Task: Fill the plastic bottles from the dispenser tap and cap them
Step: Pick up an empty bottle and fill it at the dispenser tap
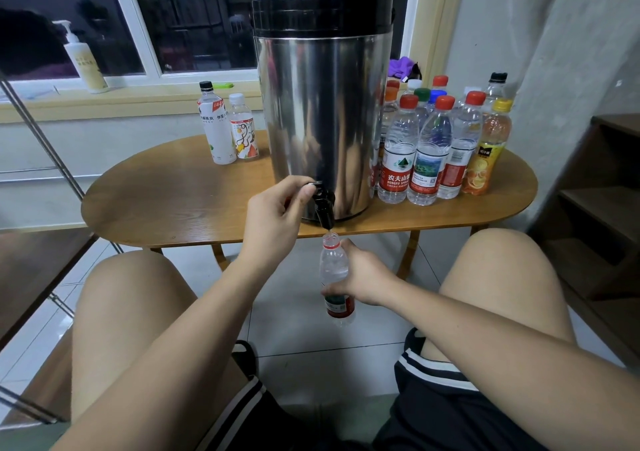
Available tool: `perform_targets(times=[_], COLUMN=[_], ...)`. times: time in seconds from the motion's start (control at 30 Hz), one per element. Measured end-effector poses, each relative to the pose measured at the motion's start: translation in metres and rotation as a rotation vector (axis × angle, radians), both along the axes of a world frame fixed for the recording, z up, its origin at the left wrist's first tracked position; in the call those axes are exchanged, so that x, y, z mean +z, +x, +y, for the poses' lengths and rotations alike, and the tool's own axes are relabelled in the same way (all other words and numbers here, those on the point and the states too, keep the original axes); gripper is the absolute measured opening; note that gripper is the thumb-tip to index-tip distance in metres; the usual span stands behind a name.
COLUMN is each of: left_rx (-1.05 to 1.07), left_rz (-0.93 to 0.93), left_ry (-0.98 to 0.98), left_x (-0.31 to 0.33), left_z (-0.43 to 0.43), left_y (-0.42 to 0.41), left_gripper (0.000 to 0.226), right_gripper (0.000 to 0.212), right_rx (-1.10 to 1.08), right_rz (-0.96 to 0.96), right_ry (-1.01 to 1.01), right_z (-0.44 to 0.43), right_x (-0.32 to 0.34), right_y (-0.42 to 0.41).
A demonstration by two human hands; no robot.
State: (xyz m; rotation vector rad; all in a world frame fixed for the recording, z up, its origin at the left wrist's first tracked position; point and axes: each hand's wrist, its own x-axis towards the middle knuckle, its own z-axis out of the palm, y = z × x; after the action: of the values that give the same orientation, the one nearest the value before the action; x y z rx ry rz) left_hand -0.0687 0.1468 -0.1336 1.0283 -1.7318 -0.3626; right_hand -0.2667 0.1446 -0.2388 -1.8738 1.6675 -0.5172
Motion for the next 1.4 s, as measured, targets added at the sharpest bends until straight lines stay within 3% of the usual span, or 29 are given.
perform_targets(times=[0.37, 0.5, 0.67, 0.77, 0.9, 1.0, 1.13, 1.27, 1.4], left_rx=[-0.049, -0.005, 0.093, 0.042, -0.068, -0.098, -0.096, -0.079, -0.011], left_rz=[0.101, 0.162, -0.008, -0.083, -0.180, -0.106, -0.122, -0.220, -0.304], left_ry=[0.120, 0.223, 0.465, 0.571, 0.535, 0.498, 0.441, 0.397, 0.367], left_x=[0.001, -0.006, -0.018, -0.030, -0.036, -0.038, -0.041, -0.038, -0.035], left_z=[-0.010, -0.006, 0.001, 0.001, 0.004, 0.006, 0.009, 0.011, 0.012], left_y=[-0.008, -0.002, 0.009, 0.019, 0.020, 0.014, 0.005, 0.003, 0.004], left_gripper=[0.020, 0.034, 0.034, 0.026, 0.026, 0.034, 0.040, 0.043, 0.045], right_gripper=[0.100, 0.099, 0.099, 0.103, 0.104, 0.098, 0.108, 0.089, 0.083], right_rx=[0.003, 0.013, 0.023, 0.031, 0.079, 0.128, 0.164, 0.175, 0.186], right_rz=[-0.032, -0.010, -0.033, -0.056, -0.022, 0.003, 0.023, 0.033, 0.085], right_ry=[-0.020, -0.017, -0.014, -0.004, 0.017, 0.025, 0.006, -0.012, -0.056], right_z=[0.005, 0.006, 0.008, 0.009, 0.011, 0.013, 0.015, 0.016, 0.017], right_x=[0.007, 0.009, 0.009, 0.006, 0.003, 0.003, -0.001, -0.003, -0.001], right_y=[0.000, 0.000, -0.001, 0.000, 0.002, 0.004, 0.007, 0.009, 0.010])
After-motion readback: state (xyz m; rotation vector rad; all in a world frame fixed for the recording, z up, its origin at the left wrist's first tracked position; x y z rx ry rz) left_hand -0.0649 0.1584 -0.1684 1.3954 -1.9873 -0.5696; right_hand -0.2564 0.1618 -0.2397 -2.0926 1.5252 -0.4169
